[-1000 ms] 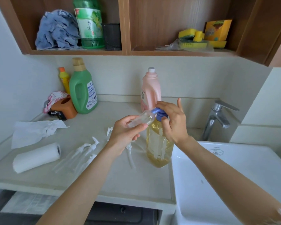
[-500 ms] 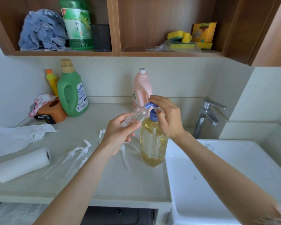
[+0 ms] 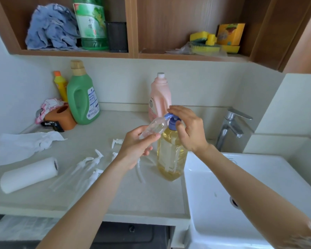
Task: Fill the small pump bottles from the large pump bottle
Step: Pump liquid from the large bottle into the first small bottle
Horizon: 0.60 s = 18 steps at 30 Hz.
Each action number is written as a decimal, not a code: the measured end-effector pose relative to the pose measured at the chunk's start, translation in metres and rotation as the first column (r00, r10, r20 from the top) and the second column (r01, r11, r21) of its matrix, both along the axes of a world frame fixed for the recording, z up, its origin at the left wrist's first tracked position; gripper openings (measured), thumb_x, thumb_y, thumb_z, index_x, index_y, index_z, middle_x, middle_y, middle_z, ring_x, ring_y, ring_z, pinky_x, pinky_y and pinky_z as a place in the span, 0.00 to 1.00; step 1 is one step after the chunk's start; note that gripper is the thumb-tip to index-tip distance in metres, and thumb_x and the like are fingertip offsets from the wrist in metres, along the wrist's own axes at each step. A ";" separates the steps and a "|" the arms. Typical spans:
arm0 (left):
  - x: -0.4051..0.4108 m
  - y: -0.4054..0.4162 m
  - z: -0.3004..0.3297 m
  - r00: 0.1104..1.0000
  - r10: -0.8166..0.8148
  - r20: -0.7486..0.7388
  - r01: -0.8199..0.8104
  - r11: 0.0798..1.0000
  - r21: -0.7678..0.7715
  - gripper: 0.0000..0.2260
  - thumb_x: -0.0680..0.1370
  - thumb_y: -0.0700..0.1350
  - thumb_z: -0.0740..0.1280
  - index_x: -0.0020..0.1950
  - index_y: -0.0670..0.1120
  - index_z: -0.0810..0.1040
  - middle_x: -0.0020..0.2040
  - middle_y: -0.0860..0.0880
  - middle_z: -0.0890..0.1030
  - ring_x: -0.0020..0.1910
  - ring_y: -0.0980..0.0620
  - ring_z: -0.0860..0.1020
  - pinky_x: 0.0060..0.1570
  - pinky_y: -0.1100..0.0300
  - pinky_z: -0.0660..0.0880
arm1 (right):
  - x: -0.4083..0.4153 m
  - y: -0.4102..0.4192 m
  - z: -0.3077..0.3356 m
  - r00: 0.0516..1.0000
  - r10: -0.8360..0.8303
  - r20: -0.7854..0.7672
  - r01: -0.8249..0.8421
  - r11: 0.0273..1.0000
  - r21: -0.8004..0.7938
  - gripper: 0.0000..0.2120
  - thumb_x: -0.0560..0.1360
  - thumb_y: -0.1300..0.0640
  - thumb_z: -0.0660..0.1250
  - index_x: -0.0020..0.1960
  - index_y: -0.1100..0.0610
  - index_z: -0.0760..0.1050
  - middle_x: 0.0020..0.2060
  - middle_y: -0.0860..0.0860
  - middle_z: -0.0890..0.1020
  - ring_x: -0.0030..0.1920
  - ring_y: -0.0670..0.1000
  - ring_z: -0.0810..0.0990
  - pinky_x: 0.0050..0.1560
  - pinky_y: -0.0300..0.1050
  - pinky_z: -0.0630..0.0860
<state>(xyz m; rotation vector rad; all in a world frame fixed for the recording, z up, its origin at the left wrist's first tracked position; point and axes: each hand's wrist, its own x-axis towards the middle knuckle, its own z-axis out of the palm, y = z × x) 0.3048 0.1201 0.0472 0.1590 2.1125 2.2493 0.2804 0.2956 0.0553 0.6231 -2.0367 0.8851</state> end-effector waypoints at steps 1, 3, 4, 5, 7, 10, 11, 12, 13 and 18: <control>0.000 0.000 0.001 1.000 -0.006 -0.002 0.006 1.000 -0.003 0.07 0.74 0.41 0.72 0.50 0.48 0.80 0.37 0.52 0.77 0.28 0.53 0.70 0.26 0.64 0.65 | 0.000 0.002 0.007 1.000 0.002 0.021 -0.002 1.000 0.012 0.22 0.72 0.58 0.53 0.55 0.64 0.81 0.55 0.56 0.83 0.58 0.52 0.78 0.63 0.37 0.70; -0.001 0.001 0.003 1.000 -0.018 -0.005 0.018 1.000 -0.012 0.07 0.74 0.42 0.72 0.51 0.48 0.80 0.36 0.52 0.77 0.28 0.53 0.70 0.26 0.63 0.64 | -0.002 0.005 0.018 0.999 -0.001 0.040 -0.001 0.999 0.032 0.22 0.72 0.57 0.52 0.54 0.64 0.81 0.54 0.55 0.83 0.57 0.53 0.79 0.61 0.39 0.71; -0.001 0.001 0.003 1.000 -0.024 -0.006 0.024 1.000 -0.013 0.07 0.74 0.42 0.72 0.51 0.48 0.80 0.36 0.52 0.77 0.28 0.53 0.69 0.26 0.63 0.64 | -0.003 0.006 0.020 0.999 -0.001 0.040 0.000 0.999 0.038 0.22 0.73 0.57 0.52 0.54 0.64 0.81 0.53 0.55 0.84 0.57 0.53 0.79 0.60 0.40 0.71; -0.001 0.001 0.003 1.000 -0.027 -0.009 0.027 1.000 -0.010 0.08 0.74 0.42 0.72 0.52 0.49 0.80 0.37 0.52 0.77 0.28 0.53 0.69 0.27 0.63 0.65 | -0.004 0.006 0.021 0.999 0.000 0.038 -0.002 0.999 0.037 0.22 0.73 0.57 0.52 0.54 0.64 0.81 0.53 0.55 0.84 0.56 0.53 0.79 0.60 0.41 0.72; -0.001 0.002 0.002 1.000 -0.025 -0.018 0.025 1.000 -0.006 0.07 0.74 0.42 0.71 0.51 0.48 0.80 0.37 0.51 0.78 0.28 0.53 0.69 0.27 0.63 0.65 | -0.005 0.003 0.016 1.000 0.004 0.029 -0.004 1.000 0.002 0.21 0.73 0.58 0.53 0.54 0.64 0.81 0.54 0.55 0.83 0.57 0.52 0.79 0.61 0.43 0.73; -0.001 0.003 -0.002 1.000 -0.014 -0.009 0.014 1.000 0.027 0.05 0.75 0.41 0.71 0.49 0.47 0.80 0.37 0.52 0.78 0.28 0.53 0.69 0.26 0.64 0.64 | -0.006 -0.004 0.000 1.000 0.012 -0.009 -0.013 0.993 -0.115 0.20 0.73 0.60 0.53 0.54 0.65 0.81 0.54 0.57 0.83 0.59 0.53 0.79 0.63 0.42 0.73; -0.002 0.004 -0.003 1.000 -0.014 -0.004 0.014 0.999 0.037 0.05 0.75 0.41 0.71 0.49 0.47 0.80 0.37 0.52 0.78 0.28 0.53 0.69 0.26 0.64 0.64 | -0.009 -0.006 -0.003 1.000 0.018 -0.019 -0.021 0.987 -0.157 0.20 0.73 0.60 0.53 0.53 0.65 0.81 0.54 0.57 0.83 0.59 0.54 0.79 0.62 0.43 0.73; -0.002 0.005 -0.004 1.000 -0.015 0.006 0.014 0.999 0.041 0.05 0.75 0.40 0.71 0.49 0.47 0.80 0.37 0.52 0.78 0.28 0.53 0.69 0.25 0.64 0.63 | -0.011 -0.008 -0.006 0.999 0.025 -0.024 -0.029 0.980 -0.197 0.20 0.73 0.61 0.53 0.53 0.65 0.81 0.53 0.58 0.83 0.59 0.54 0.79 0.62 0.44 0.73; -0.001 0.005 -0.005 1.000 -0.015 0.012 0.015 0.999 0.046 0.05 0.75 0.40 0.70 0.49 0.48 0.80 0.37 0.51 0.78 0.28 0.53 0.68 0.25 0.65 0.63 | -0.012 -0.009 -0.009 0.999 0.029 -0.030 -0.035 0.974 -0.225 0.20 0.73 0.62 0.53 0.53 0.65 0.81 0.53 0.58 0.83 0.58 0.54 0.79 0.62 0.45 0.74; -0.001 0.004 -0.009 0.999 -0.014 0.032 0.014 1.000 0.025 0.03 0.74 0.39 0.70 0.47 0.45 0.79 0.39 0.44 0.73 0.26 0.53 0.66 0.24 0.65 0.61 | -0.015 -0.009 -0.025 0.999 0.030 -0.043 -0.039 0.971 -0.236 0.21 0.69 0.64 0.53 0.53 0.67 0.81 0.53 0.59 0.82 0.58 0.55 0.79 0.61 0.43 0.74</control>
